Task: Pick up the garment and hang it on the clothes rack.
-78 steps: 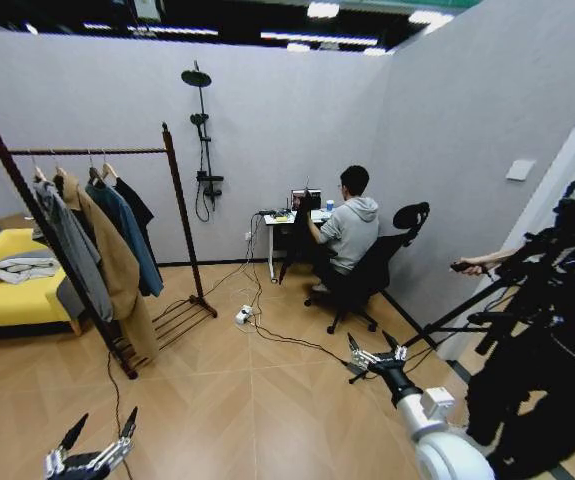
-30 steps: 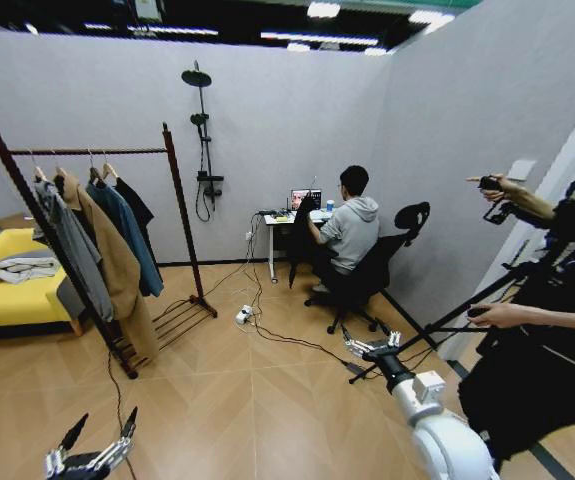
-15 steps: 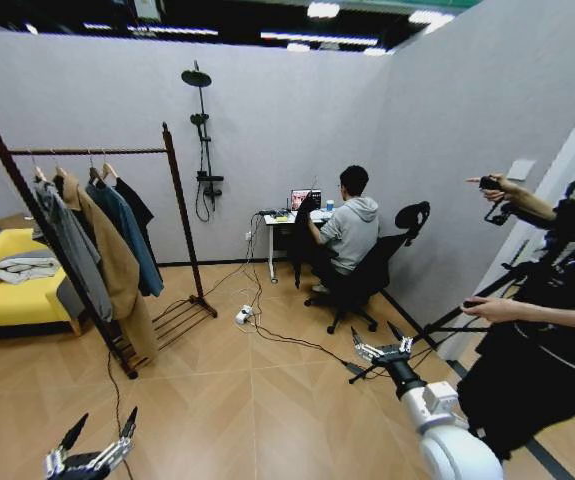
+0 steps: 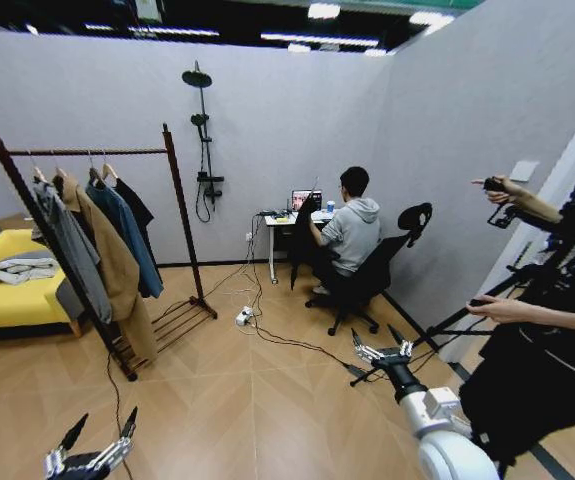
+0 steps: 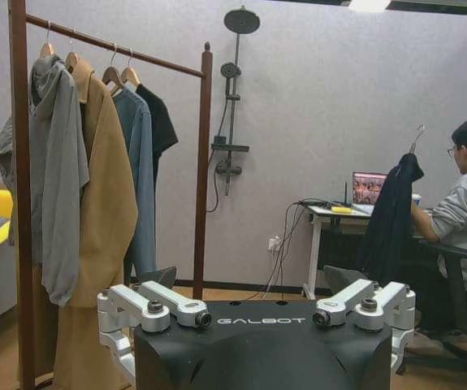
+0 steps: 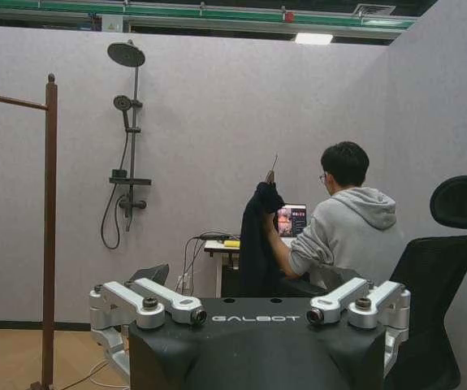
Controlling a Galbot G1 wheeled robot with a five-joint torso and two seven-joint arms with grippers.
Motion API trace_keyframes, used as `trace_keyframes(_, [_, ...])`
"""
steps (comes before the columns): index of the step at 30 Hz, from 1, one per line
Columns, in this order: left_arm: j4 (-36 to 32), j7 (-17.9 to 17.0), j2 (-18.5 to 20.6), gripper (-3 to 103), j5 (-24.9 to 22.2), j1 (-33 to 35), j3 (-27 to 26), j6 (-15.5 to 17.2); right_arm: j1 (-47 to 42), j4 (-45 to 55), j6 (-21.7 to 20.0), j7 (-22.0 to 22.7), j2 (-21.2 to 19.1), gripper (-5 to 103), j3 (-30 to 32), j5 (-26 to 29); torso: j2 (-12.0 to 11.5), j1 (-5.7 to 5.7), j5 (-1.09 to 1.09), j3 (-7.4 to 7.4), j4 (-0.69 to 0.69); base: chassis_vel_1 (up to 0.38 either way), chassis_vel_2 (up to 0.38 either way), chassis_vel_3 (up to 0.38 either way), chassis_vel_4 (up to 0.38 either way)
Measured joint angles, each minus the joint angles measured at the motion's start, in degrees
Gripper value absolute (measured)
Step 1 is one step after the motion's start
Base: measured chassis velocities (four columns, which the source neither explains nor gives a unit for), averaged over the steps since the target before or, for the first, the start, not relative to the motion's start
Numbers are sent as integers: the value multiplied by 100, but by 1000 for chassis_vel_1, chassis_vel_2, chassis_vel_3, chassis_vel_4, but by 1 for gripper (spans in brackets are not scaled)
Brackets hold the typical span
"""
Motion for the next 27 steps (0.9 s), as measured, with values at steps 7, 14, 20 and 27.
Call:
trace_keyframes(7, [0,-1,1,100,0,0,0,0,3,-80,63,-27,-11,100,9,6,-1,1,-5,0,-2,-212,211,211,-207])
trace_keyframes(14, [0,-1,0,100,0,0,0,1,-2,-119,105,-44,-19,100,12,14,-1,0,-3,0,-2,-289,288,287,-292])
trace_keyframes(20, [0,3,0,100,0,0,0,0,41,-171,109,-40,-31,100,12,26,-1,1,-4,0,-2,-355,355,356,-358])
trace_keyframes(27, [0,-2,0,100,0,0,0,0,117,-266,120,-34,-57,100,3,47,-2,2,-2,1,-1,-362,371,362,-367])
